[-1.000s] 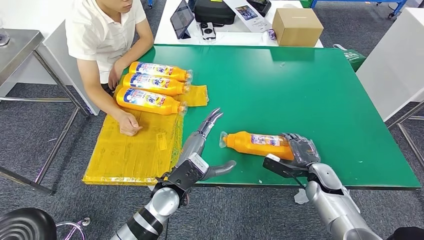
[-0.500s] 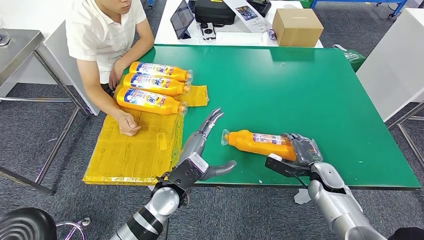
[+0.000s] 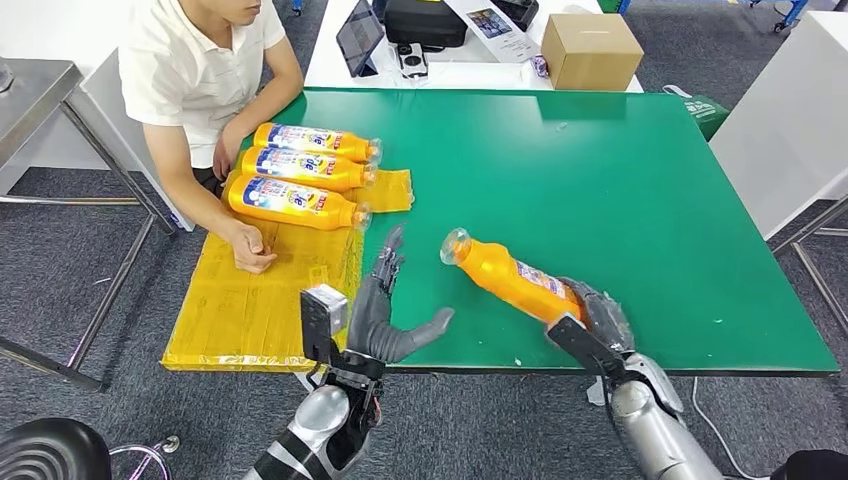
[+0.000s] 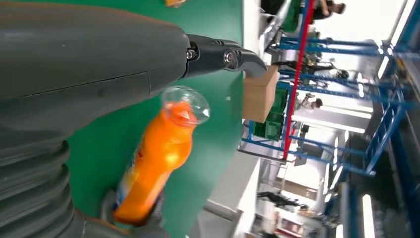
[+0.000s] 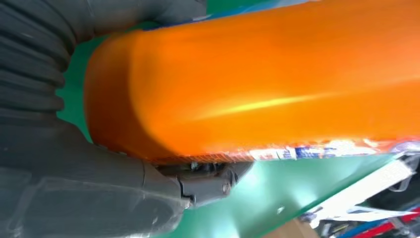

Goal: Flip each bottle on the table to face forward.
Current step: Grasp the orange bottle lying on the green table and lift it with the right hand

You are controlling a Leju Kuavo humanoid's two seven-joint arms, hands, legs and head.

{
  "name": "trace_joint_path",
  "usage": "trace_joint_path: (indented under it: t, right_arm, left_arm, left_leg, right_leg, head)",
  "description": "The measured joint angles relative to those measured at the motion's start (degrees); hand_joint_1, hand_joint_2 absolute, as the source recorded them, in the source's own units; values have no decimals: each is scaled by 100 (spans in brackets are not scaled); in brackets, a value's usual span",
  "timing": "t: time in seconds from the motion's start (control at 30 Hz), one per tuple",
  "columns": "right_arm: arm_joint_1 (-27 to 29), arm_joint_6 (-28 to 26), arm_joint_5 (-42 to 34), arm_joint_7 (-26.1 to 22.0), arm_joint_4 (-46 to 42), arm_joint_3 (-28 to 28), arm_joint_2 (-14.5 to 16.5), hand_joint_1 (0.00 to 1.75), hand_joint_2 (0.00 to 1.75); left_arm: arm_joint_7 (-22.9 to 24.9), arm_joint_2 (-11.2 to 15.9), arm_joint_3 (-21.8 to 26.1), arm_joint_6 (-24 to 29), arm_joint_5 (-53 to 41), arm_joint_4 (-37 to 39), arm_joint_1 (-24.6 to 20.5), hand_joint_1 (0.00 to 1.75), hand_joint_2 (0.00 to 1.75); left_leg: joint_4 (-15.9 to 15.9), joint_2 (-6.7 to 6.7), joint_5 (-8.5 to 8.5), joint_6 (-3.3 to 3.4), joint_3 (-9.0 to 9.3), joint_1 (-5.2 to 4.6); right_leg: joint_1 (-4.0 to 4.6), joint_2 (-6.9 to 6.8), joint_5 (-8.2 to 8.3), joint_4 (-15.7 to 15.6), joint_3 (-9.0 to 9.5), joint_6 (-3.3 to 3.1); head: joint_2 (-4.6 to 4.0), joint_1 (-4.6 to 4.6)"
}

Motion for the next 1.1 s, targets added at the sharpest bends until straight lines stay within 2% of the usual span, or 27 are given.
trace_joint_path:
  t: [0.1,0.2,0.4,0.53,0.87,1.1]
  right_arm:
    - [476,169,-640,-15,-709,-294,203,175,175]
    - [818,288,-971,-17,-1321,-510,370,175,175]
    - [1123,242,-1099,-110,-2052,-569,603,175,175]
    - [1147,223,-1093,-133,-2224,-495,771,175,175]
    - [1083,390,-1017,-145,-2211,66,1036,175,175]
    - [792,527,-890,-118,-1789,641,1176,166,175]
  left_arm:
    - [-174,66,126,315,915,112,290,0,175]
    - [0,151,315,304,1781,175,602,0,175]
    - [71,196,389,897,1939,218,723,0,175]
    - [221,233,294,504,2113,190,727,0,175]
    - [460,265,117,160,2291,109,695,0,175]
    - [693,271,-21,-425,2473,44,605,0,175]
  left_leg:
    - [-1,-15,1,-1,-8,5]
    - [-1,-9,2,-1,-28,5]
    - [-1,-11,2,0,-34,0]
    - [-1,-7,2,0,-34,0]
    - [-1,-8,4,0,-33,2]
    - [-1,-7,4,0,-32,0]
  right_leg:
    - [5,-17,-5,2,1,-3]
    - [4,-16,-5,4,-21,-3]
    - [-1,-17,-5,2,-26,-3]
    - [-1,-16,-4,2,-25,-3]
    - [0,-16,-4,5,-25,-3]
    - [-1,-16,-4,3,-25,-3]
  head:
    - [0,1]
    - [0,-1]
    - [0,2]
    - [0,2]
    - [0,3]
    - [0,2]
